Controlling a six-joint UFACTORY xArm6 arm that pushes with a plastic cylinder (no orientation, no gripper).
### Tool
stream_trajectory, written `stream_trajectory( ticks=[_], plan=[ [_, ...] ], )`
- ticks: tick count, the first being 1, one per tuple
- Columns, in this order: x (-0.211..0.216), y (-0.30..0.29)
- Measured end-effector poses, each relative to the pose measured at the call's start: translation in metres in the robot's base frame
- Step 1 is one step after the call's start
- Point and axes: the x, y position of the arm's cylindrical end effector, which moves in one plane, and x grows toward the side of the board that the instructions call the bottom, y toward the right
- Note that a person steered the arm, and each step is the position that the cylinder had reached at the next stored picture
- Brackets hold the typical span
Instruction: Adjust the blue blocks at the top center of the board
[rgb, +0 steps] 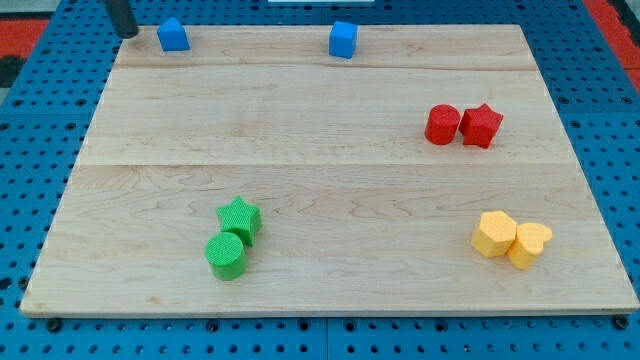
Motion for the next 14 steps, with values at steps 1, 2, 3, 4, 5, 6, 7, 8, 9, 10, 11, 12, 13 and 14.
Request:
stream_trajectory(
  ticks=[1,2,3,4,5,6,7,8,9,10,11,12,13,14],
  plan=[
    [0.026,0.093],
    [0.034,0.148],
    [0.019,0.065],
    [-0.003,0.049],
    [-0.013,0.128],
    [-0.013,0.203],
    [-0.013,0.236],
    [-0.014,0.221],
    [-0.013,0.255],
    [-0.007,0.301],
    [0.008,0.355],
    [0.025,0.396],
    [0.020,0.354],
    [0.017,0.282]
  ],
)
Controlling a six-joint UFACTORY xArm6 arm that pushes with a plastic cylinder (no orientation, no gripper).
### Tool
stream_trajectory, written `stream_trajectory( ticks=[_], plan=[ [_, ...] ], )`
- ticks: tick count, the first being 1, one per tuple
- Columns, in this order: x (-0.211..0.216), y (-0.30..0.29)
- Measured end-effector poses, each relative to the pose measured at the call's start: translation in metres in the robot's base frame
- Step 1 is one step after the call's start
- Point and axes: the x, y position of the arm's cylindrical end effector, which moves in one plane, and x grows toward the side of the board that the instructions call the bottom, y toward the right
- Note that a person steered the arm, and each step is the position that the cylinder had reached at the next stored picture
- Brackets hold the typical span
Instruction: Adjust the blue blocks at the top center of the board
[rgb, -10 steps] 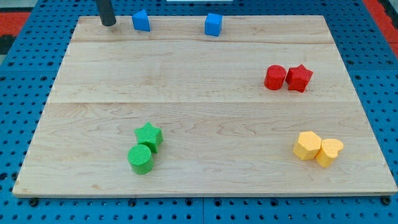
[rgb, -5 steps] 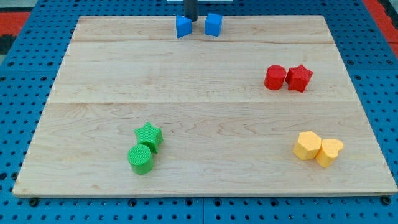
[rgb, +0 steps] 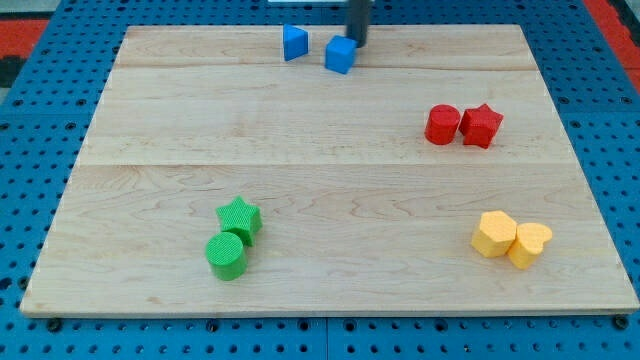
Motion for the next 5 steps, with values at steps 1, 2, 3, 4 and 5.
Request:
stream_trajectory(
  ticks=[1,2,3,4,5],
  plan=[
    [0.019,0.042],
    [0.038,0.044],
    [0.038,-0.001],
    [0.038,-0.019],
    [0.037,-0.019]
  ],
)
